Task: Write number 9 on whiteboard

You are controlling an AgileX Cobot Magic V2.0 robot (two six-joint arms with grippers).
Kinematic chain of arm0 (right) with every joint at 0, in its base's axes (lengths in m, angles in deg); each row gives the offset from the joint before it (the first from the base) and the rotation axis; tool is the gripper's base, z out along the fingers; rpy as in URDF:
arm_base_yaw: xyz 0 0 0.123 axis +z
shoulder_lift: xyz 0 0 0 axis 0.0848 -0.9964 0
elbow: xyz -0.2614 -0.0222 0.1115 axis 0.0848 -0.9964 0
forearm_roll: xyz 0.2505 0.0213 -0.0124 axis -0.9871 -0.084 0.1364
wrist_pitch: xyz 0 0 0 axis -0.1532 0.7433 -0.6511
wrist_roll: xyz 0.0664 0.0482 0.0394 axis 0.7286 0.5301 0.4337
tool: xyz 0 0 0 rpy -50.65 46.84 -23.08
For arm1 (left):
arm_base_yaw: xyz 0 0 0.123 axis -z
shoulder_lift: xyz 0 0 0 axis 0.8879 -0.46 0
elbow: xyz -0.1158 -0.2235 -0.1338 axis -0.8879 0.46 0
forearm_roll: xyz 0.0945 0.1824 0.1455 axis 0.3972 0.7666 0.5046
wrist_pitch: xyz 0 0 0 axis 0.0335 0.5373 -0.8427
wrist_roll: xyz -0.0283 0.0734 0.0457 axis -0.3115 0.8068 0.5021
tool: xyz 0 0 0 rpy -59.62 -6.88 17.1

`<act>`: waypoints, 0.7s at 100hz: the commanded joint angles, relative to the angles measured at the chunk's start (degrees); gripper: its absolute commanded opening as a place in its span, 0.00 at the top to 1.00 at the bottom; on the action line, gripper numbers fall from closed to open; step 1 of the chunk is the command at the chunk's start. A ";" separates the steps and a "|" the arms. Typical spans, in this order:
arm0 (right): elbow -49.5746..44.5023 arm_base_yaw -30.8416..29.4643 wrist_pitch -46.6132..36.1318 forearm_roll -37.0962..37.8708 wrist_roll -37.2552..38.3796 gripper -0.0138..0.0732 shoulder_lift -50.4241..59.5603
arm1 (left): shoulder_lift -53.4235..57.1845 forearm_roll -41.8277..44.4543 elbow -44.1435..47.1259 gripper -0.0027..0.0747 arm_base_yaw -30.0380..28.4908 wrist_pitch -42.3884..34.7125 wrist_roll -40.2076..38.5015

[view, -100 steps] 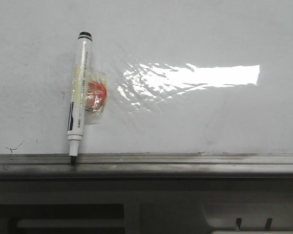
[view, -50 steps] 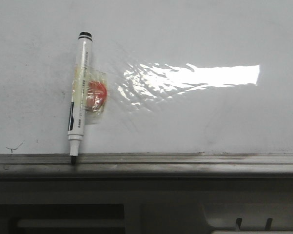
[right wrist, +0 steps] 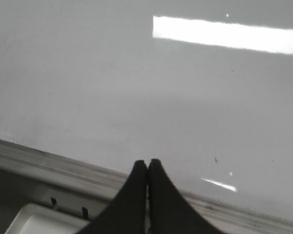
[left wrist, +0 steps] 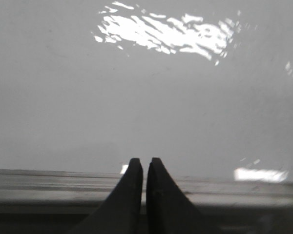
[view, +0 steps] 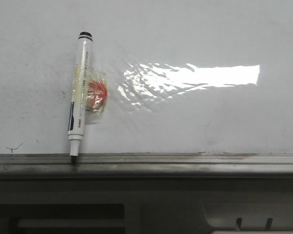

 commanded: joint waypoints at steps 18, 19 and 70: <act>-1.58 -0.27 -20.15 -9.30 -0.26 0.92 1.15 | 1.70 -38.99 1.69 0.99 -0.07 -11.94 -0.81; -1.58 -0.27 -20.98 -9.94 -0.26 0.92 1.15 | 1.70 -39.52 1.69 0.99 -0.07 -11.92 -0.81; 13.84 -0.27 -1.51 -32.52 -6.02 0.91 -6.49 | -14.01 -13.65 -19.58 0.99 -0.07 5.08 1.93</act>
